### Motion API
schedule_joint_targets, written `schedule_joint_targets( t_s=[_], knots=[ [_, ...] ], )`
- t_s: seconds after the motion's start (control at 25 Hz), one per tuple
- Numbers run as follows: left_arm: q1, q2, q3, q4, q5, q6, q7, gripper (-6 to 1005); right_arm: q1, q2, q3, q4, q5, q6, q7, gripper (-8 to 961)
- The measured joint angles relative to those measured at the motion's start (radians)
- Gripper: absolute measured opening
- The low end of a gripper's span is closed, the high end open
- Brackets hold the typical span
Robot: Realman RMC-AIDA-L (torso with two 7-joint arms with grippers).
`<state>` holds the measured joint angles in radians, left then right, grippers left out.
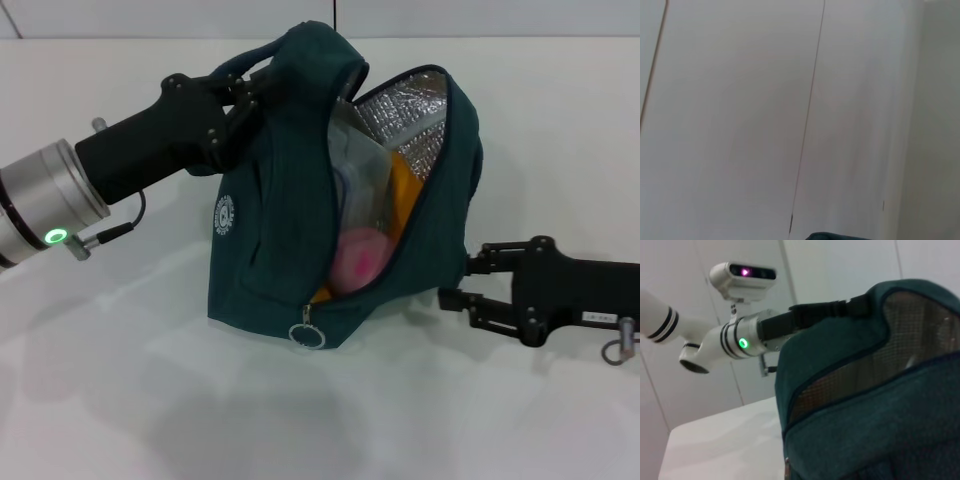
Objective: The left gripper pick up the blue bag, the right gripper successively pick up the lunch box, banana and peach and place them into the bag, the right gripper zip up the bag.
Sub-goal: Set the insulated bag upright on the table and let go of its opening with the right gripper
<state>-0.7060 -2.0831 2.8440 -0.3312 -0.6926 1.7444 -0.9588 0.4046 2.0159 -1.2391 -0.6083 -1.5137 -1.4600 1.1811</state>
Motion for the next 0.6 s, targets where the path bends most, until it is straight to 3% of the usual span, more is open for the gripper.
schedule_joint_targets(
  t_s=[0.32, 0.44, 0.6],
  knots=[
    [0.009, 0.000, 0.000, 0.000, -0.004, 0.000, 0.000, 39, -0.010, 0.001, -0.023, 0.008, 0.046, 0.007, -0.067, 258],
    [0.022, -0.001, 0.000, 0.007, -0.005, 0.000, 0.017, 39, -0.034, 0.001, -0.024, 0.049, 0.163, 0.000, -0.173, 222],
    [0.050, -0.001, 0.000, 0.053, -0.006, 0.000, 0.094, 39, -0.041, 0.000, -0.020, 0.141, 0.338, -0.027, -0.292, 99]
  ],
)
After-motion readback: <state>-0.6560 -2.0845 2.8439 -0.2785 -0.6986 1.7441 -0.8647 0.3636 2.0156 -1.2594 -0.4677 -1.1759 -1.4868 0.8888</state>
